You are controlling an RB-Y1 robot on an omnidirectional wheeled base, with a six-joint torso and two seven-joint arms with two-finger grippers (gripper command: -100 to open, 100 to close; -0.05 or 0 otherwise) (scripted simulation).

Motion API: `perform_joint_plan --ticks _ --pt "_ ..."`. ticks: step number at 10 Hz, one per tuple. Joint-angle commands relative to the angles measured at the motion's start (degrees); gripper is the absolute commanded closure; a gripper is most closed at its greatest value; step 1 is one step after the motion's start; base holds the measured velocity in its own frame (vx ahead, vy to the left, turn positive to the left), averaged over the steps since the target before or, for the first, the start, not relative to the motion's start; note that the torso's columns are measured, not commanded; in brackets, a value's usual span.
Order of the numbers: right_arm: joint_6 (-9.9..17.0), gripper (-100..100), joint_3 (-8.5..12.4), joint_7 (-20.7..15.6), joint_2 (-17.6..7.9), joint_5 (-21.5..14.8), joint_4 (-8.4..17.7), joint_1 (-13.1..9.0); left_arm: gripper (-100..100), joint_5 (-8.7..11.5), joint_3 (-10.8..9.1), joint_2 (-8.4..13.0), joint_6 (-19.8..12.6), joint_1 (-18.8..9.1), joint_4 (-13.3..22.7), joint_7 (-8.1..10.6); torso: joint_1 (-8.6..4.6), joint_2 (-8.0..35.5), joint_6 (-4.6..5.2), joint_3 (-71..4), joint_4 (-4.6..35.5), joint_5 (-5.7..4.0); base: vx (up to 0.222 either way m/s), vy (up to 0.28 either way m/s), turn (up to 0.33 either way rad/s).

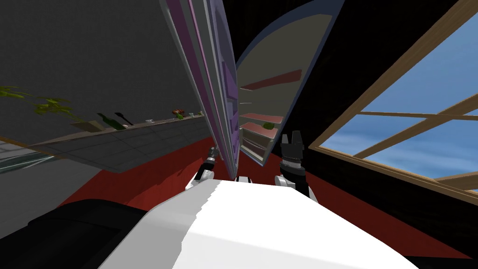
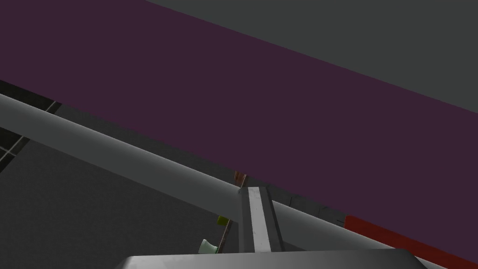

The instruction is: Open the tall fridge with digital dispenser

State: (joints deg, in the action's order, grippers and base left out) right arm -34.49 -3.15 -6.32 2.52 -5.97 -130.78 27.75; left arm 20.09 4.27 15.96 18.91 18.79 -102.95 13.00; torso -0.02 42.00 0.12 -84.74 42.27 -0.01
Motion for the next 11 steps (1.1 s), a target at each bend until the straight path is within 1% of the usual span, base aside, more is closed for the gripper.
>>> perform_joint_plan --ticks 1,4,5,6,8,9,11 --pt "0.0 0 0.0 0.0 0.0 0.0 0.0 0.0 100 0.2 0.87 1.3 0.0 0.0 -1.1 0.73 -0.23 0.1 0.01 0.1 0.0 -0.06 0.002 0.226 -0.089" --pt "0.0 0 0.0 0.0 0.0 0.0 0.0 0.0 100 0.4 1.91 2.7 0.1 0.2 -2.1 1.54 -0.15 0.2 -0.06 0.1 0.1 -0.05 0.013 0.222 -0.081" --pt "0.0 0 0.0 0.0 0.0 0.0 0.0 0.0 100 0.4 1.66 2.5 0.0 0.3 -1.9 1.38 -0.01 0.3 -0.09 0.2 0.0 -0.01 0.004 0.11 -0.024" --pt "0.0 0 0.0 0.0 0.0 0.0 0.0 0.0 -100 0.4 2.29 1.8 0.9 0.1 -0.2 1.83 -0.32 0.3 -0.12 0.2 0.0 -0.06 -0.007 0.062 -0.033" --pt "0.0 0 0.0 0.0 0.0 0.0 0.0 0.0 -100 0.5 2.98 1.0 1.8 -0.2 1.7 2.28 -0.26 0.1 0.07 0.1 -0.1 0.01 -0.006 0.065 -0.059" --pt "0.0 0 0.0 0.0 0.0 0.0 0.0 0.0 -100 0.5 3.23 0.8 2.2 -0.3 2.4 2.45 -0.09 0.0 0.0 0.0 -0.1 0.03 -0.018 0.044 -0.071" --pt "0.0 0 0.0 0.0 0.0 0.0 0.0 0.0 -100 0.6 4.23 -0.4 3.6 -0.7 5.1 3.12 0.1 0.1 -0.08 0.0 -0.1 0.07 -0.01 0.064 -0.063"
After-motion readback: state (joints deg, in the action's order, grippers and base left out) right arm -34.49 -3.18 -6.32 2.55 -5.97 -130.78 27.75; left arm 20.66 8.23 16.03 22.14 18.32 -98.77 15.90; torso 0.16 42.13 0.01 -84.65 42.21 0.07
